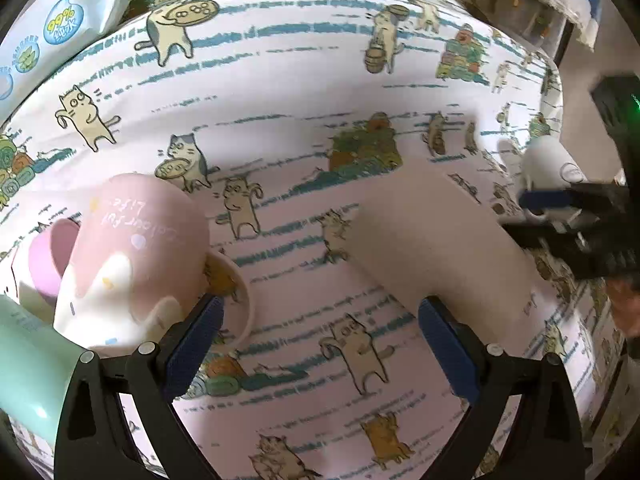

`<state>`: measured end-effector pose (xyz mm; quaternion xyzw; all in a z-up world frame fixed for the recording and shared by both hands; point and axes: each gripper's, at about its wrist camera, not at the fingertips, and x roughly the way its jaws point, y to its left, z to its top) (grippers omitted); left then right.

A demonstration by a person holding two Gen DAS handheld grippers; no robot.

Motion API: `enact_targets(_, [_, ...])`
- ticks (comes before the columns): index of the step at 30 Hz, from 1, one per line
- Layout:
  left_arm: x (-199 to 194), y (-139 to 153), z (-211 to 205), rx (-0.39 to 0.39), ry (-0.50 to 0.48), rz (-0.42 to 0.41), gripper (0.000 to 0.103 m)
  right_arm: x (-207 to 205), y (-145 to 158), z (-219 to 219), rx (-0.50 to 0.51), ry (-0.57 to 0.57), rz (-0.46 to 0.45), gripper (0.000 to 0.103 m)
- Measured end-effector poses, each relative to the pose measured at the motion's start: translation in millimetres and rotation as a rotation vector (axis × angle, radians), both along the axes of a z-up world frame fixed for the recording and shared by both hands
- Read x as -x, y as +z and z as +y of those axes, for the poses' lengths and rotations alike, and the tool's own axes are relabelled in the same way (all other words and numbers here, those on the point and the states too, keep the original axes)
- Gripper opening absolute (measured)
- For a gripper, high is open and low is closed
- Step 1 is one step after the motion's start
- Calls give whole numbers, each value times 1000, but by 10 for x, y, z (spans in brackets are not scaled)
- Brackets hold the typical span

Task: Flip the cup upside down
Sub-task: 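Lift the beige cup with the left gripper while the right gripper approaches it, then close the right gripper on the beige cup while the left gripper releases it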

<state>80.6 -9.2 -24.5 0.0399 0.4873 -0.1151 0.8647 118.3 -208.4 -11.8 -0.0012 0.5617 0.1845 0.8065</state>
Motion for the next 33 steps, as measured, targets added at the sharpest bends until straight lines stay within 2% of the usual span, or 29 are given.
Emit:
enact_targets(8, [-17, 73, 78, 3, 25, -19, 97, 256, 7, 42, -49, 9, -14, 84])
enact_targets(11, [72, 154, 85, -3, 30, -56, 97, 329, 74, 16, -32, -7, -71, 84])
enact_targets(15, [269, 326, 133, 3, 46, -141, 97, 489, 229, -82, -83, -22, -147, 84])
enact_targets(21, [507, 491, 193, 74, 107, -217, 97, 766, 469, -176, -118, -55, -266, 84])
enact_targets(28, [784, 675, 316, 83, 159, -417, 98, 1019, 584, 9, -91, -131, -346, 85])
enact_targets(30, [820, 711, 389, 95, 171, -463, 102, 1126, 631, 89, -75, -149, -389, 85])
enact_targets(33, [888, 733, 488, 116, 177, -539, 102, 1240, 655, 202, -64, -167, -430, 91])
